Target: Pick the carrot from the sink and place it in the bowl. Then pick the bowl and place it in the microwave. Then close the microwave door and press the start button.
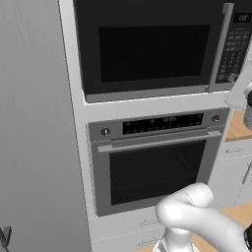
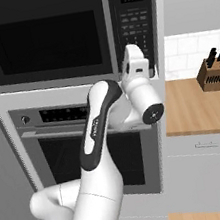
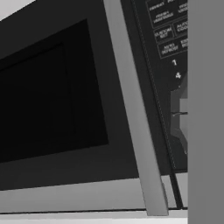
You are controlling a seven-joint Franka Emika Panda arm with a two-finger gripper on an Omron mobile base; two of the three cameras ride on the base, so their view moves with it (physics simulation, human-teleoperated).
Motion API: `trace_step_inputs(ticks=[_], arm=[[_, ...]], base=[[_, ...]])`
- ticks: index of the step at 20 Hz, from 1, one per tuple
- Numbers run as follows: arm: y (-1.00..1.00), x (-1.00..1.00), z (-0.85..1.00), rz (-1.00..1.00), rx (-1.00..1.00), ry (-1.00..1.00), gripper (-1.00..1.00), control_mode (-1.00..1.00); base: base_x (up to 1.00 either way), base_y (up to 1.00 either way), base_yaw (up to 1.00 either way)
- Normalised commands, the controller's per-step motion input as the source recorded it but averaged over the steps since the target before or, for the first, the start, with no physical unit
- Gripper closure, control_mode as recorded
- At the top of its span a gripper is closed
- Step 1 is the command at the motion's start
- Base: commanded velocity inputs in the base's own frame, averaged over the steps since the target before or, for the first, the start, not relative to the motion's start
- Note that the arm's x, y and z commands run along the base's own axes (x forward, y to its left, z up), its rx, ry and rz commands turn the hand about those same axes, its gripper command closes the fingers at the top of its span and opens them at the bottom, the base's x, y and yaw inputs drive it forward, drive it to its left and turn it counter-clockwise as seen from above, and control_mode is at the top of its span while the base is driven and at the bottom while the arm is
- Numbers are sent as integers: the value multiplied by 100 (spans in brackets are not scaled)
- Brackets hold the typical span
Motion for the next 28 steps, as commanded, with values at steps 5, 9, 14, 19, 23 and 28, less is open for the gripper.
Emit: trace_step_inputs(ticks=[5,9,14,19,23,28], arm=[[-2,31,-3,0,0,-3,100,-100],[0,30,-15,0,0,-3,100,-100],[0,21,-4,0,0,-3,100,-100],[-1,20,-8,0,0,-3,100,-100],[-7,18,-11,0,0,-2,100,-100],[-14,19,-2,0,0,-2,100,-100]], base=[[0,0,0],[0,0,0],[0,0,0],[0,0,0],[0,0,0],[0,0,0]])
